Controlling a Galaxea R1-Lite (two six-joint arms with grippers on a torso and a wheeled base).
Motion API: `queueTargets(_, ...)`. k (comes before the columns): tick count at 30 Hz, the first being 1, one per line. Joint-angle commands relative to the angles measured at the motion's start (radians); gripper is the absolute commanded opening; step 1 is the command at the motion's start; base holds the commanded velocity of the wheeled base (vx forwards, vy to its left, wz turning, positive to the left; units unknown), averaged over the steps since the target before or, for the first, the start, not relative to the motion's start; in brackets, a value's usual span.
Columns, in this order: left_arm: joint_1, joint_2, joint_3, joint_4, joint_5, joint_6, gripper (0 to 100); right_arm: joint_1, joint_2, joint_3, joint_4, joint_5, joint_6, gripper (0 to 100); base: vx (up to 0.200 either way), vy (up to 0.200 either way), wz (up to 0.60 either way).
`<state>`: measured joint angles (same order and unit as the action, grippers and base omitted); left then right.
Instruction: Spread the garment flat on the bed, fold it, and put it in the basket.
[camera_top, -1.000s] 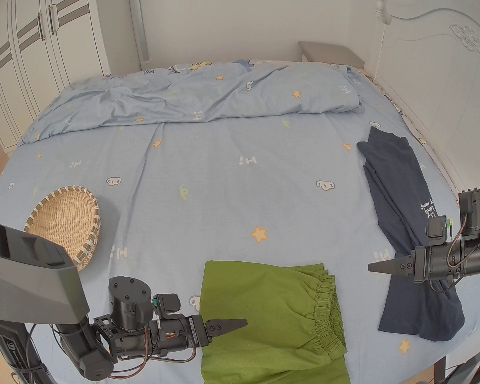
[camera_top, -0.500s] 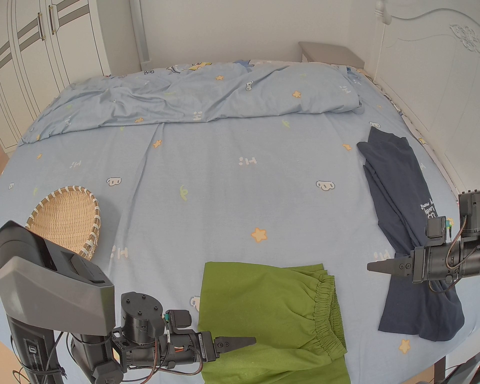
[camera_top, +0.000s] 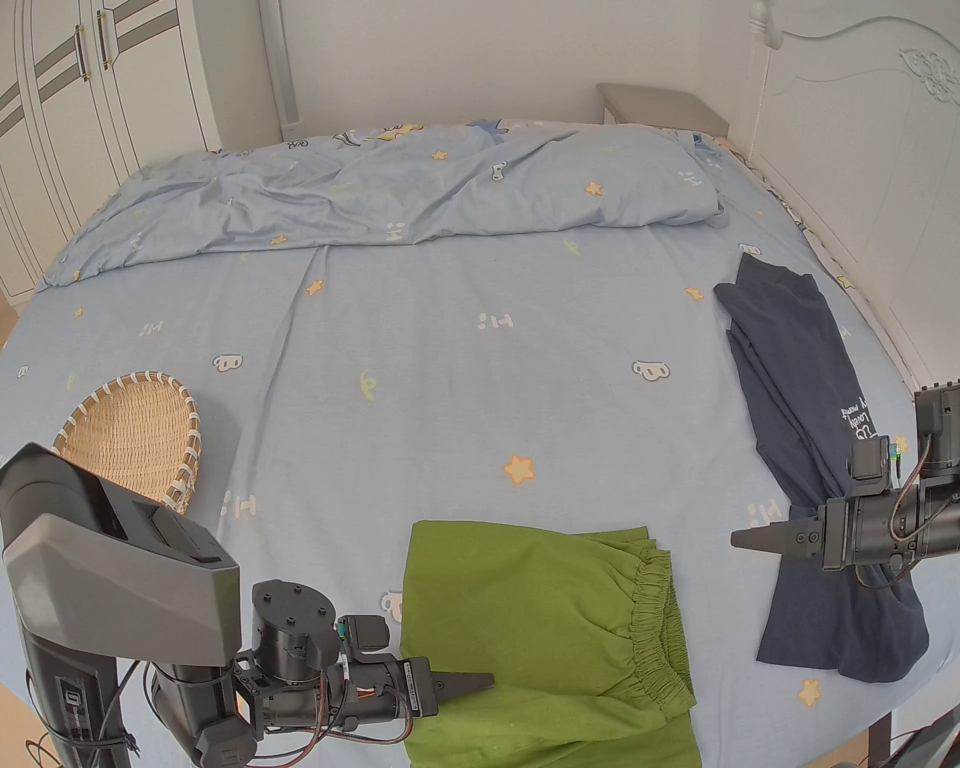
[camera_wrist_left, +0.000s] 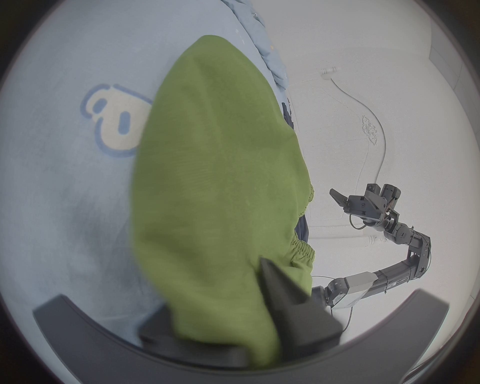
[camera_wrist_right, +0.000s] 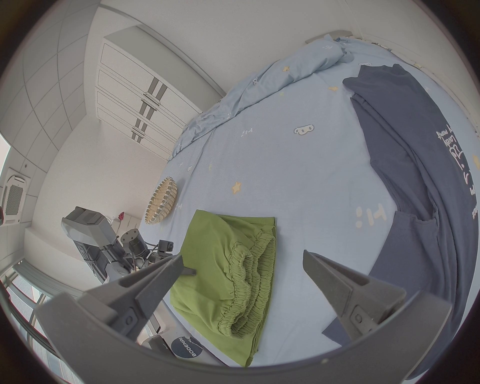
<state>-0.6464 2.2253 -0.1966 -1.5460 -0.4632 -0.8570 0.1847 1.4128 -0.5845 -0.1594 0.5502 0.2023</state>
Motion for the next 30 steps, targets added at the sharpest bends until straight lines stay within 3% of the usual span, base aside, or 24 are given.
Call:
queueTargets(1,0.004,-0.01,0.014,-0.025,-0.003,0.007,0,0.001,0.0,-0.002,0.0,0.0,0.002,100,0.0,0.0,0.0)
queueTargets(6,0.037,-0.113,0.014,0.015,-0.005,0.015,0,-0.01,-0.014,-0.012,0.004,0.0,0.005,100,0.0,0.0,0.0)
queueTargets(9,0.068,-0.245,-0.064,0.228,-0.006,0.033,0,-0.013,-0.021,-0.031,0.012,-0.009,0.017,100,0.0,0.0,0.0)
queueTargets(12,0.113,-0.401,-0.222,0.61,-0.005,0.064,0,-0.014,-0.041,-0.058,0.018,-0.023,0.035,100,0.0,0.0,0.0)
queueTargets(13,0.113,-0.401,-0.222,0.61,-0.005,0.064,0,-0.014,-0.041,-0.058,0.018,-0.023,0.035,100,0.0,0.0,0.0)
queueTargets(14,0.142,-0.487,-0.346,0.889,-0.006,0.112,0,-0.013,-0.043,-0.083,0.032,-0.024,0.049,100,0.0,0.0,0.0)
queueTargets(15,0.156,-0.521,-0.409,1.031,-0.006,0.15,0,-0.011,-0.043,-0.097,0.043,-0.024,0.054,100,0.0,0.0,0.0)
queueTargets(16,0.175,-0.543,-0.461,1.139,-0.012,0.19,0,-0.013,-0.041,-0.109,0.054,-0.024,0.054,100,0.0,0.0,0.0)
queueTargets(18,0.179,-0.546,-0.469,1.155,-0.014,0.197,0,-0.013,-0.041,-0.11,0.055,-0.024,0.054,100,0.0,0.0,0.0)
queueTargets(19,0.266,-0.575,-0.612,1.423,-0.143,0.328,0,-0.014,-0.037,-0.146,0.09,-0.026,0.054,100,0.0,0.0,0.0)
queueTargets(22,0.358,-0.576,-0.687,1.571,-0.273,0.469,0,-0.016,-0.032,-0.172,0.123,-0.027,0.054,100,0.0,0.0,0.0)
queueTargets(23,0.37,-0.576,-0.698,1.59,-0.284,0.492,0,-0.016,-0.032,-0.172,0.129,-0.029,0.054,100,0.0,0.0,0.0)
queueTargets(25,0.435,-0.569,-0.764,1.695,-0.299,0.624,0,-0.016,-0.032,-0.17,0.136,-0.029,0.052,100,0.0,0.0,0.0)
queueTargets(30,0.455,-0.552,-0.893,1.865,-0.298,0.684,0,-0.01,0.0,-0.173,0.138,-0.049,0.052,100,0.0,0.0,0.0)
